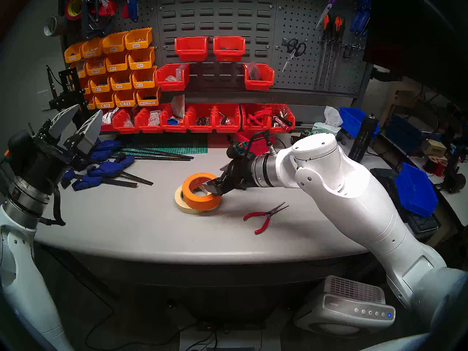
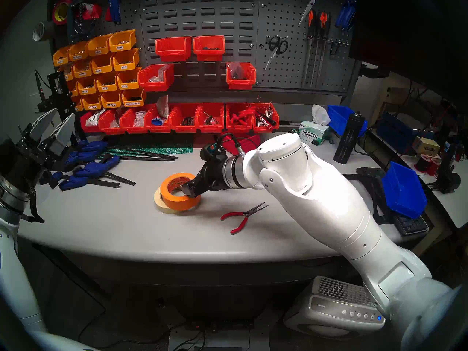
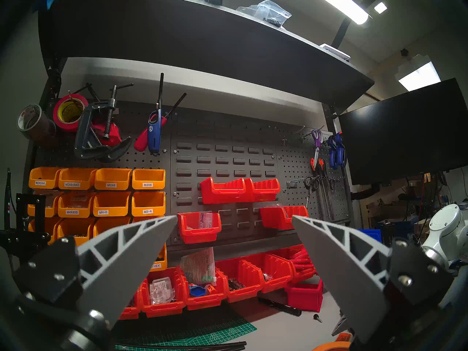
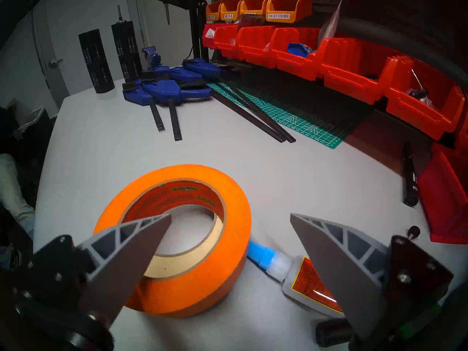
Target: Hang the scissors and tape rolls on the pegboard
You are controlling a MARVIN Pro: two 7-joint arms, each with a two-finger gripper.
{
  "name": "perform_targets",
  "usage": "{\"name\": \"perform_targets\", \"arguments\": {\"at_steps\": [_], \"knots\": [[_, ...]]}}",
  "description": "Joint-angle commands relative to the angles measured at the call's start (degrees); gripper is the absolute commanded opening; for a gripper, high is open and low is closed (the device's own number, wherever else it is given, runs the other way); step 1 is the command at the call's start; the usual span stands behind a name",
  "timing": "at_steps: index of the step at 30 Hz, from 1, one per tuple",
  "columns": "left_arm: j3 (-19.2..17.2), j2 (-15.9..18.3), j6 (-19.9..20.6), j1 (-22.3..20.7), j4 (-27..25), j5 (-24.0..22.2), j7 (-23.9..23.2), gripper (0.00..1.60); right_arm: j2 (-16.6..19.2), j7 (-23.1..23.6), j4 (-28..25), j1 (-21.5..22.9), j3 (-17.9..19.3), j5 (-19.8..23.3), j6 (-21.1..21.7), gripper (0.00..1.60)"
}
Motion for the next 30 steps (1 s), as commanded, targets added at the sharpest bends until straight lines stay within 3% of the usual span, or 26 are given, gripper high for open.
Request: {"name": "perform_targets", "arguments": {"at_steps": [1,20,22,24,25,26,30], "knots": [[-0.1,0.1,-0.1,-0.6,-1.1,-0.5,0.1,1.6,-0.3,0.2,0.9,2.2,-1.2,-0.9,-0.1,1.6],[-0.1,0.1,-0.1,-0.6,-1.1,-0.4,0.1,1.6,-0.8,1.1,4.4,4.5,-1.4,-0.9,-0.1,1.6],[-0.1,0.1,-0.1,-0.6,-1.1,-0.4,0.1,1.6,-0.7,1.3,4.3,4.7,-1.6,-1.2,-0.2,0.83],[-0.1,0.1,-0.1,-0.6,-1.1,-0.4,0.1,1.6,-0.5,1.7,4.0,4.8,-1.7,-1.3,-0.2,0.18],[-0.1,0.1,-0.1,-0.6,-1.1,-0.4,0.1,1.6,-0.5,1.6,3.9,4.7,-1.5,-1.3,-0.3,0.18],[-0.1,0.1,-0.1,-0.6,-1.1,-0.4,0.1,1.6,-0.2,2.0,3.7,4.8,-1.6,-1.3,-0.2,0.0],[-0.1,0.1,-0.1,-0.7,-1.1,-0.4,0.1,1.6,0.2,2.0,3.0,4.1,-1.0,-1.5,-0.6,0.0]]}}
